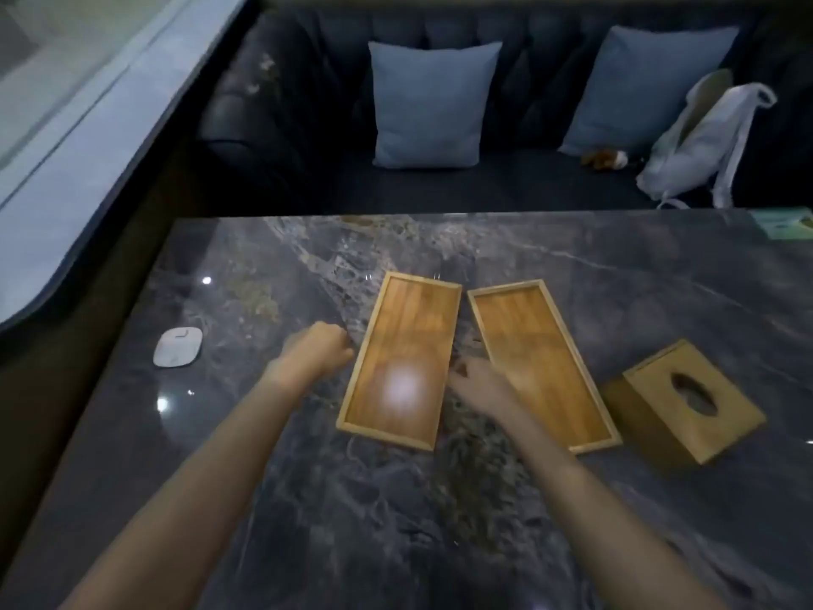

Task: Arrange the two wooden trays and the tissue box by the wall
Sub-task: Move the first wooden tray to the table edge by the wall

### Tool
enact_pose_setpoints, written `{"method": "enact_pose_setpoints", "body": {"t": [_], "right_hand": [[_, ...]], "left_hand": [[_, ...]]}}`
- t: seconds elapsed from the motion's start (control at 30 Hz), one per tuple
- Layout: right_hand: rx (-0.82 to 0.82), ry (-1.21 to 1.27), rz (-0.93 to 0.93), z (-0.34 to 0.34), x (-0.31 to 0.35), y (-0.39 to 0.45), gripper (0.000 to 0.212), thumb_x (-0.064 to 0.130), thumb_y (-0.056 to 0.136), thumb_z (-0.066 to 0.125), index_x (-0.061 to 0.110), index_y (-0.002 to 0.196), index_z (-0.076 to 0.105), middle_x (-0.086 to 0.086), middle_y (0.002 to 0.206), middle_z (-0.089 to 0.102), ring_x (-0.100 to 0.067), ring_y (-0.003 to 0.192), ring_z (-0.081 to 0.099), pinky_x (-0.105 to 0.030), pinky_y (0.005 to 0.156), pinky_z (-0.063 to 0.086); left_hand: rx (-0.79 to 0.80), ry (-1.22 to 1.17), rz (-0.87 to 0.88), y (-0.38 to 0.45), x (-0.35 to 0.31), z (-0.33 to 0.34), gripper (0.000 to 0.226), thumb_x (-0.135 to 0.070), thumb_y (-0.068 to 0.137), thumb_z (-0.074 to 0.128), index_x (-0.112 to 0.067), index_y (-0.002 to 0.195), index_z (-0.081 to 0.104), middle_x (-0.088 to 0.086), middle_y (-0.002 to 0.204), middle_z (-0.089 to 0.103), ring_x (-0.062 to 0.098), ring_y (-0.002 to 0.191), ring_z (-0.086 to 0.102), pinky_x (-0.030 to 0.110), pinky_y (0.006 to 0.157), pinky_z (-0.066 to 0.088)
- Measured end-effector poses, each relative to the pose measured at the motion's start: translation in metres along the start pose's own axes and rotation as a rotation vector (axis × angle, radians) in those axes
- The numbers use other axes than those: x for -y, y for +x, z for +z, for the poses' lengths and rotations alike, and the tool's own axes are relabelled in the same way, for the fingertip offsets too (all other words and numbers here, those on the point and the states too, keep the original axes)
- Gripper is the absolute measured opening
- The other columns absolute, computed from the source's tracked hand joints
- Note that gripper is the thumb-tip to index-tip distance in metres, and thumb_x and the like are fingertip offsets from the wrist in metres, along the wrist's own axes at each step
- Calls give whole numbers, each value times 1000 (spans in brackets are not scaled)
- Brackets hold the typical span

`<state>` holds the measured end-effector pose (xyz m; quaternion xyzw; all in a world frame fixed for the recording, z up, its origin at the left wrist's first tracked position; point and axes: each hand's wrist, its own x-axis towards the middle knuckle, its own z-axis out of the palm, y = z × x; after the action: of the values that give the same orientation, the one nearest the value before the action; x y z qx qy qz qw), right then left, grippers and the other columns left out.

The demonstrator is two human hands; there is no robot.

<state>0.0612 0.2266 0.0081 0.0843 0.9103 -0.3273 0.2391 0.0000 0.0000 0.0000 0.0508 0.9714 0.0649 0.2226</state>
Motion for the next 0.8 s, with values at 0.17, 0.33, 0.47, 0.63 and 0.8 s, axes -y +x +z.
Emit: {"method": "enact_pose_setpoints", "body": {"t": [0.17, 0.33, 0.47, 0.63, 0.8], "right_hand": [[30, 107, 120, 33, -13, 5, 32, 39, 88, 52, 11, 102, 61, -11, 109, 67, -31, 101, 62, -41, 85, 51], [-22, 136, 156, 51, -16, 13, 31, 30, 86, 57, 14, 112, 58, -8, 102, 66, -28, 96, 63, -34, 70, 47], [-73, 77, 169, 65, -12, 15, 24, 23, 90, 51, 10, 109, 57, -9, 95, 61, -30, 91, 62, -40, 72, 51], [-116, -2, 172, 74, -12, 16, 29, 20, 94, 43, 9, 119, 52, -15, 117, 58, -32, 105, 57, -45, 86, 51], [-173, 66, 250, 77, -5, 15, 35, 16, 94, 41, 14, 128, 51, -13, 128, 54, -31, 108, 58, -47, 87, 53]], "left_hand": [[41, -99, -23, -5, 0, 34, 32, -27, 87, 48, 2, 93, 59, 27, 104, 65, 38, 99, 61, 41, 81, 51], [65, -206, -49, -9, -1, 57, 31, -26, 87, 47, 2, 97, 56, 25, 107, 60, 39, 97, 58, 42, 80, 47], [-36, -332, -94, -18, -3, 70, 33, -28, 91, 47, -3, 110, 55, 21, 108, 56, 37, 100, 56, 45, 87, 46], [-134, -394, -136, -31, -5, 87, 38, -29, 94, 41, -13, 128, 48, 16, 103, 53, 34, 89, 57, 46, 81, 49], [-170, -470, -154, -31, -10, 82, 25, -22, 93, 44, -4, 99, 60, 12, 104, 50, 31, 89, 56, 42, 79, 49]]}}
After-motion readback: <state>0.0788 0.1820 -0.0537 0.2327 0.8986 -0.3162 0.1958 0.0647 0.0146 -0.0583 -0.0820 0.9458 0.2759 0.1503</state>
